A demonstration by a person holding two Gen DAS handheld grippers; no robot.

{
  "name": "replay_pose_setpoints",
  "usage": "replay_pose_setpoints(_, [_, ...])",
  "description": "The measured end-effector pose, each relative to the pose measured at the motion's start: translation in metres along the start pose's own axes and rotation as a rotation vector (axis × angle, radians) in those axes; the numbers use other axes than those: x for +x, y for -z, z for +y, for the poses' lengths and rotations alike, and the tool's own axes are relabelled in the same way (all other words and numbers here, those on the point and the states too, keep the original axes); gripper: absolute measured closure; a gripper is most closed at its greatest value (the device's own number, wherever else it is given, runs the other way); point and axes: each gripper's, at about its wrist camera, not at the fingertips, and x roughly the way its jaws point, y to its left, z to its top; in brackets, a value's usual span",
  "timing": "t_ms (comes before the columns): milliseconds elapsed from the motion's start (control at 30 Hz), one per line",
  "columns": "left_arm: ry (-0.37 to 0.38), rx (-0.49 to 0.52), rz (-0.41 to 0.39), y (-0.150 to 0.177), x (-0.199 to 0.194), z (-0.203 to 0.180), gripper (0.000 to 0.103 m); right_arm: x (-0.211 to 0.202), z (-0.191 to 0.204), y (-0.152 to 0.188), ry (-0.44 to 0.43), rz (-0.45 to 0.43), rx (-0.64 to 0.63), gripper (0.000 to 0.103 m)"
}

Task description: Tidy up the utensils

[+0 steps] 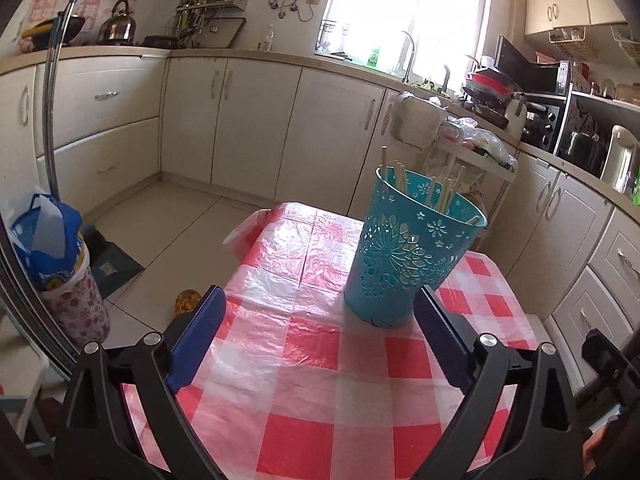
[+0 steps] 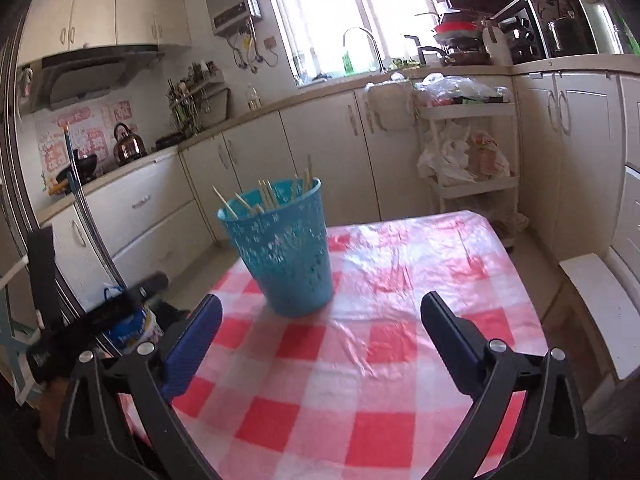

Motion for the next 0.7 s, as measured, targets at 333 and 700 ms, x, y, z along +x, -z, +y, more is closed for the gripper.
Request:
replay_pose_setpoints(333, [0.002,0.107,0.043,0.001,-0.074,-0.024,0.008,-0.044,0.017,0.018,0.143,0.128,0.061,0.007])
replay_pose_setpoints(700, [-0.031,0.089,0.161,0.013,-0.142,-0.023,0.008,-0.093,0.056,0.035,0.089,0.246,0.110,0.007])
